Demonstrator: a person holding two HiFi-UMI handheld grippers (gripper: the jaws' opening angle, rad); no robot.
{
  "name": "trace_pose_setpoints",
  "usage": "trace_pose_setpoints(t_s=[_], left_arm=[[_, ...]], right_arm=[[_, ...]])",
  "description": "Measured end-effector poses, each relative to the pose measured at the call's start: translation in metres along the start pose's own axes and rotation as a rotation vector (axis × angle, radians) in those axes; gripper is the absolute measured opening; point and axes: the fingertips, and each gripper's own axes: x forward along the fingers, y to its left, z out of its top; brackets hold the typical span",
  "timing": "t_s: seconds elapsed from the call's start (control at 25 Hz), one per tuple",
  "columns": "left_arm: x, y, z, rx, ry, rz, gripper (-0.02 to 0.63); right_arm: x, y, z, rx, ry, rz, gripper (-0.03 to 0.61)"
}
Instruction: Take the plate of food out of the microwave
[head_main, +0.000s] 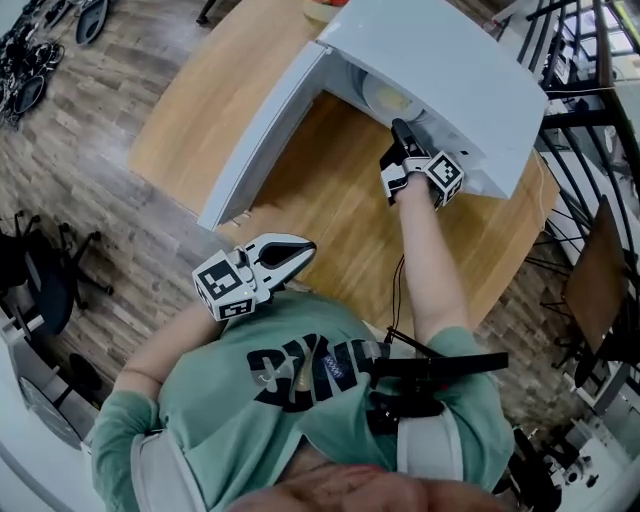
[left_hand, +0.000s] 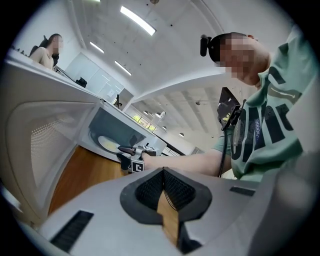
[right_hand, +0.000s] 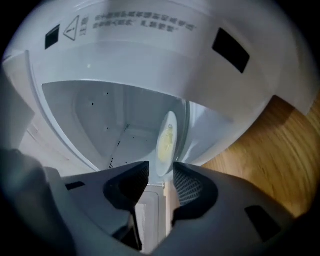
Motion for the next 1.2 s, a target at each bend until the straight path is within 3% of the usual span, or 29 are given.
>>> trace_pose_setpoints(t_s=[0.36,0.68,0.88,1.2], left_arm=[[-0.009,0.011,0.007,-0.017,-0.023,0.023,0.003],[-0.012,0.012,0.005,-0.025,-0.032,0.032,0.003],[-0.015,0.014,0.006,-0.023,-0.038,0.040,0.003],[-0.019,0.015,0.004,-0.032,-0.040,0.044,0.003]], right_arm=[[0.017,-0.007,-0.005,0.039,0.015,-0.038,0.133],[0.012,-0.011,-0.003,0.093,-0.036,-0.062,0.132],[0.010,-0.017,-0.003,0.128,-0.047,-0.083,0.033],[0.001,-0.019,-0.006,0.132,-0.059,-0.044,0.021]])
